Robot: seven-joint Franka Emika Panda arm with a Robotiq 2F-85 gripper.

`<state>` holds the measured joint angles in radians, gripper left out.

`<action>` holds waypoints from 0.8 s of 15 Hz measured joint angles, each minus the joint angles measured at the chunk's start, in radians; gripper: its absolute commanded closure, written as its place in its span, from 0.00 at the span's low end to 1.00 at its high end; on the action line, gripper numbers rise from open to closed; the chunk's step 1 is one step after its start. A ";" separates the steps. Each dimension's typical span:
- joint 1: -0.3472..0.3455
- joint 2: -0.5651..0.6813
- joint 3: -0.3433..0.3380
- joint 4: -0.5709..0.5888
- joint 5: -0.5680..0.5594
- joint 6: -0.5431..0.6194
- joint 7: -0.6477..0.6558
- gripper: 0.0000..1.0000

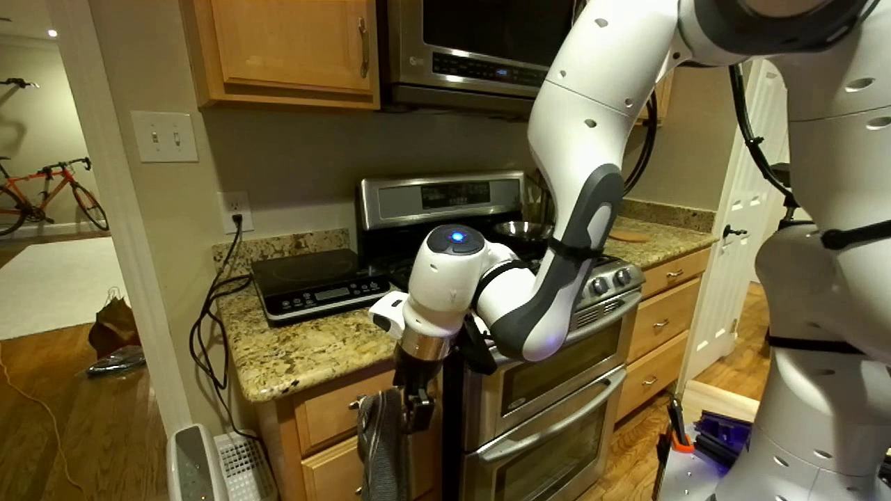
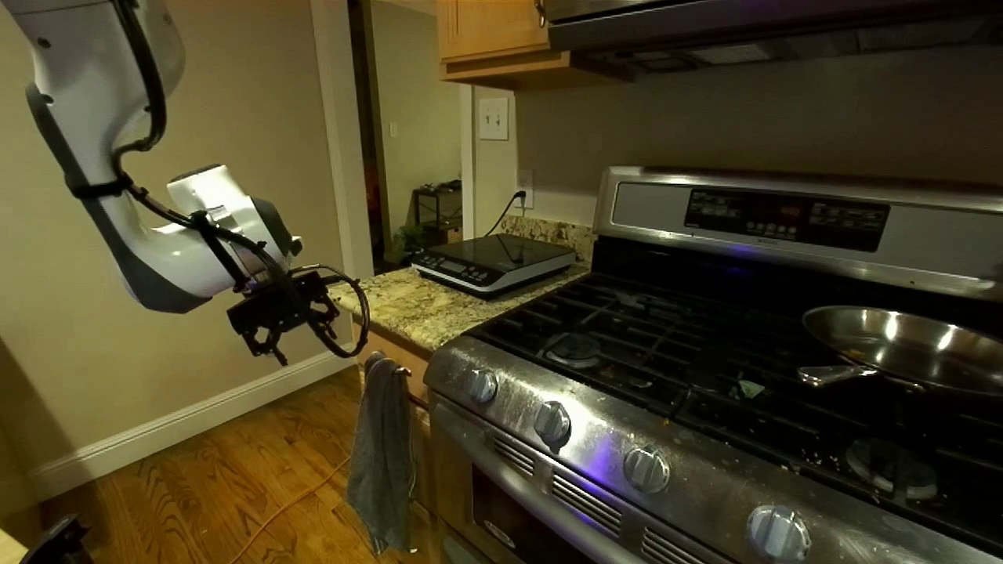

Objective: Open the top drawer.

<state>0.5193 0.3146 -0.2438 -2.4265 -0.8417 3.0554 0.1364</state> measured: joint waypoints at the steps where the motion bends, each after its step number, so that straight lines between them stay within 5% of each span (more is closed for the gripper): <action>1: 0.053 0.010 -0.049 0.018 -0.067 0.000 0.057 0.00; 5: 0.211 0.058 -0.201 0.091 -0.284 -0.002 0.270 0.00; 12: 0.333 0.112 -0.306 0.126 -0.457 -0.008 0.532 0.00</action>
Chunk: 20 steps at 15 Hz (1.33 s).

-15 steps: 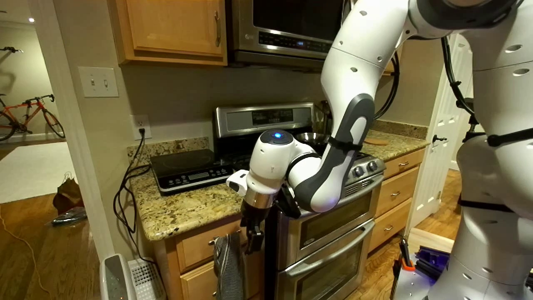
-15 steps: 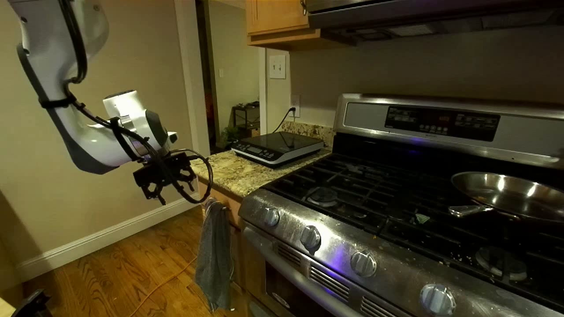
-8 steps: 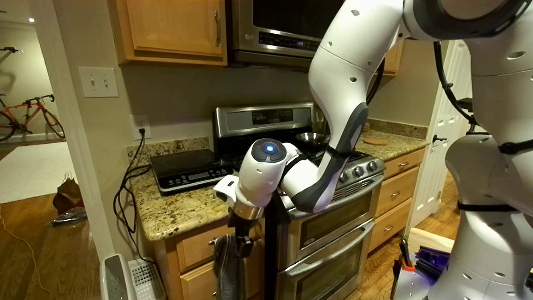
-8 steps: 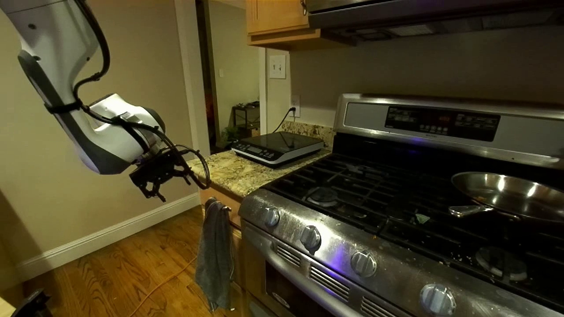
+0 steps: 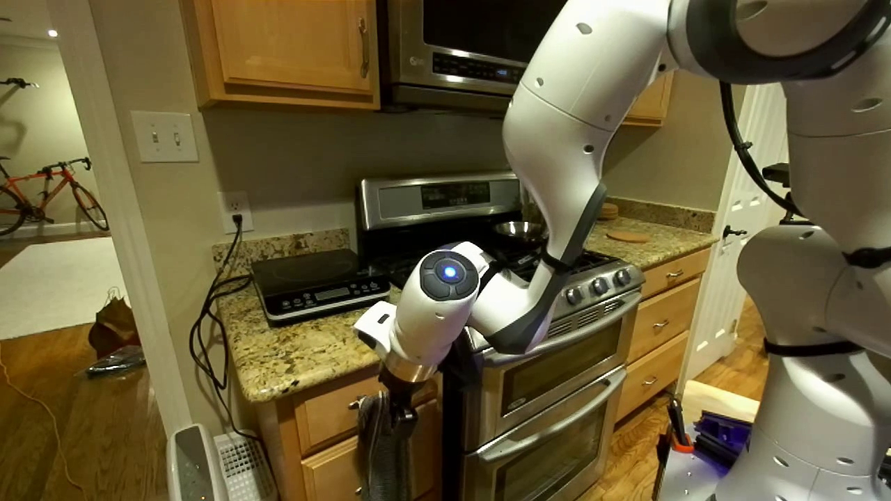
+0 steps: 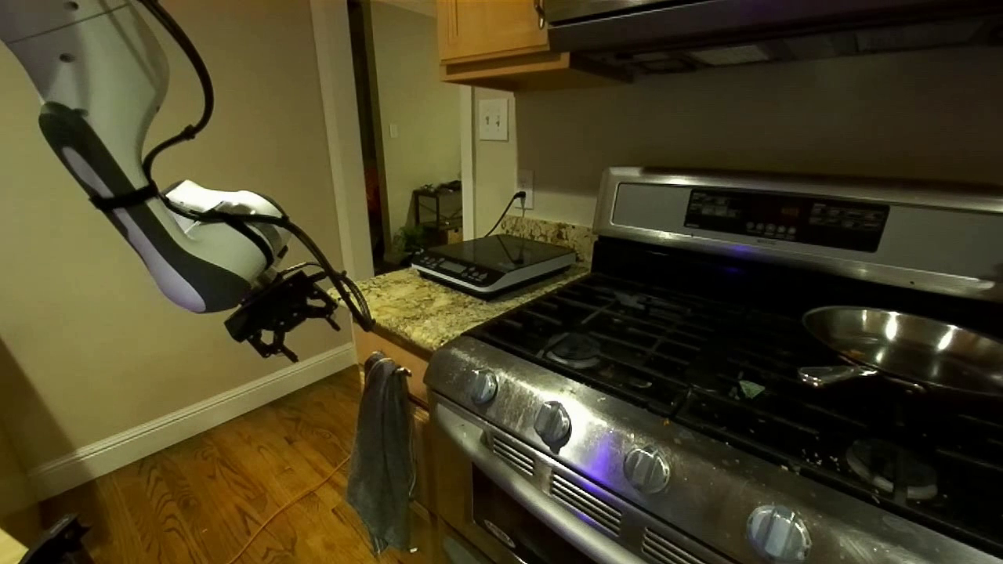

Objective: Open the top drawer.

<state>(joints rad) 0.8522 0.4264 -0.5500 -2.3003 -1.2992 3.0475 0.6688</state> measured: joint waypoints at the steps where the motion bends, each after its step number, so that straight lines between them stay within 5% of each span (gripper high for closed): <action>1: 0.005 0.003 -0.009 0.000 -0.014 -0.001 0.019 0.00; 8: 0.010 0.012 -0.019 0.006 -0.024 -0.003 0.021 0.00; 20: 0.040 0.132 -0.041 0.067 -0.277 -0.048 0.201 0.00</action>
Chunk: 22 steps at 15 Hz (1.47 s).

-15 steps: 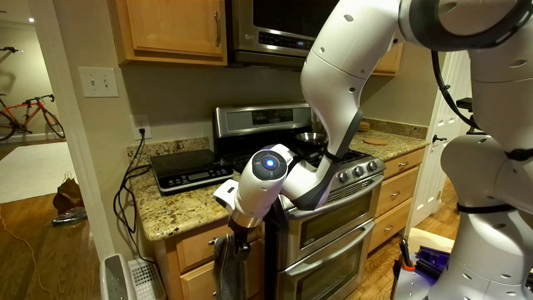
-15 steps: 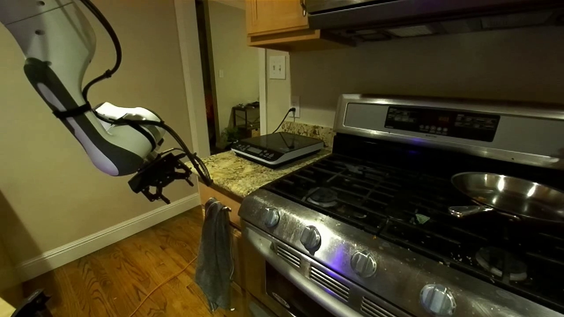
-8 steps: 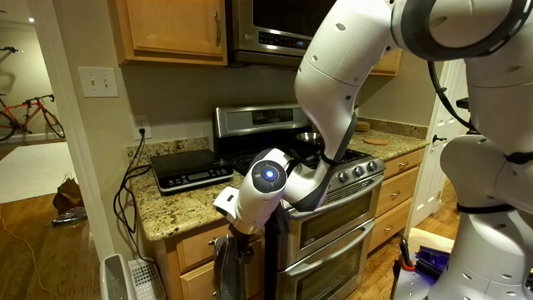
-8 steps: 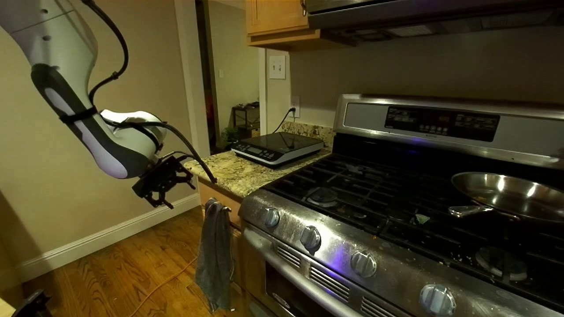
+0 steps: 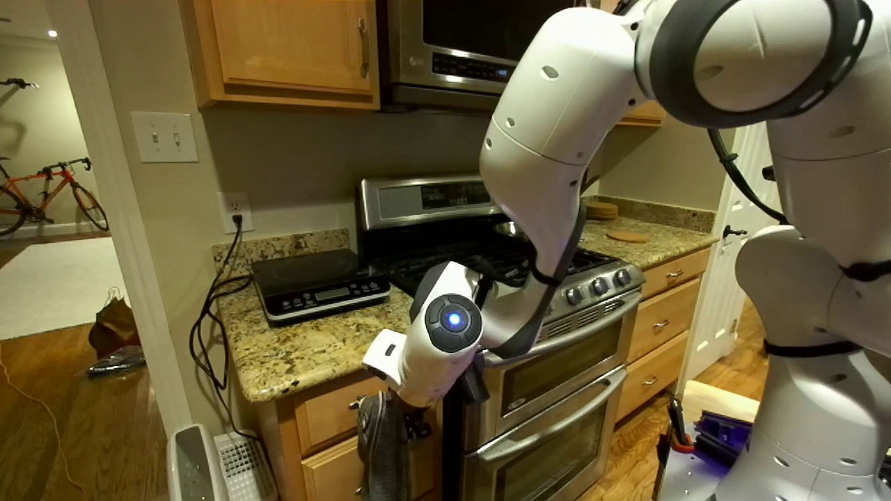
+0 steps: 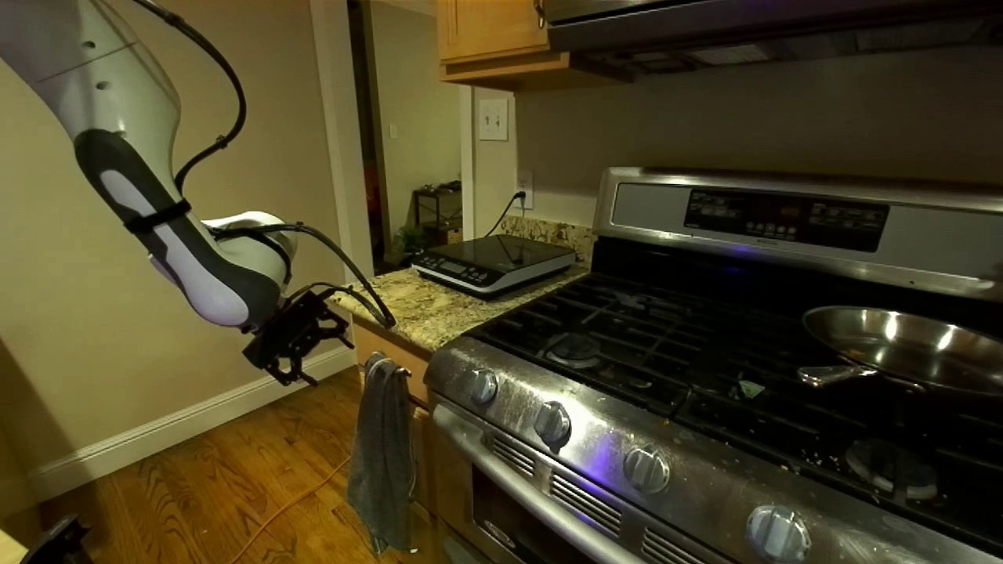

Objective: Open the top drawer.

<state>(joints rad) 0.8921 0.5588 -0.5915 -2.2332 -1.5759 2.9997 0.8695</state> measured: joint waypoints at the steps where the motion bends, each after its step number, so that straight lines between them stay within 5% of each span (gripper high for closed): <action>1: -0.001 0.011 -0.001 0.006 -0.011 -0.002 0.018 0.00; 22: -0.014 0.083 -0.004 0.069 -0.030 -0.003 0.075 0.00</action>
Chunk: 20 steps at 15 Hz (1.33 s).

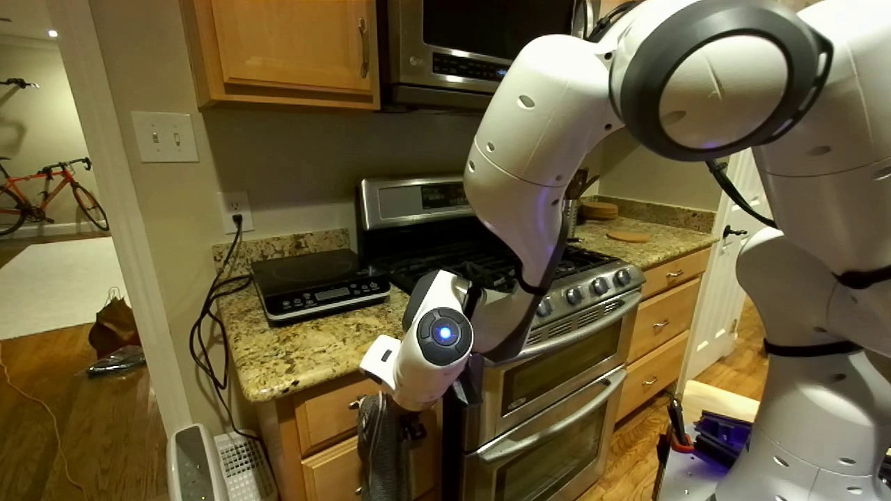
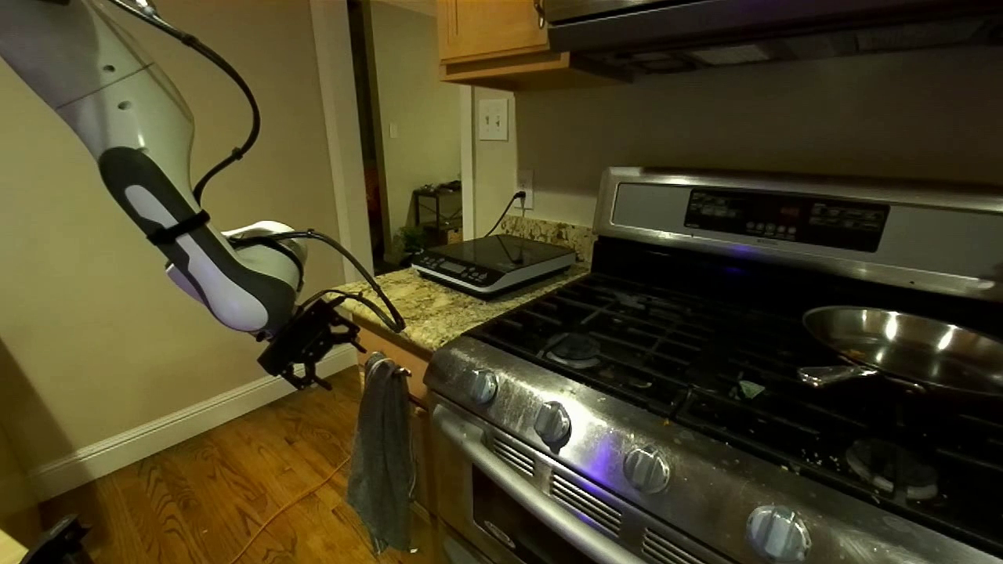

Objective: Open the top drawer.

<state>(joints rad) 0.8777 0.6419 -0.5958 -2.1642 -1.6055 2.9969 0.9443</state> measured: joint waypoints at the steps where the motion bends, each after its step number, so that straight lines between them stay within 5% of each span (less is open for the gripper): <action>1: 0.000 0.000 0.001 0.001 0.000 0.000 0.000 0.00; 20: -0.005 0.152 -0.017 0.138 -0.004 -0.037 0.000 0.00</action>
<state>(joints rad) 0.8731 0.7934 -0.6132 -2.0259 -1.6094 2.9599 0.9443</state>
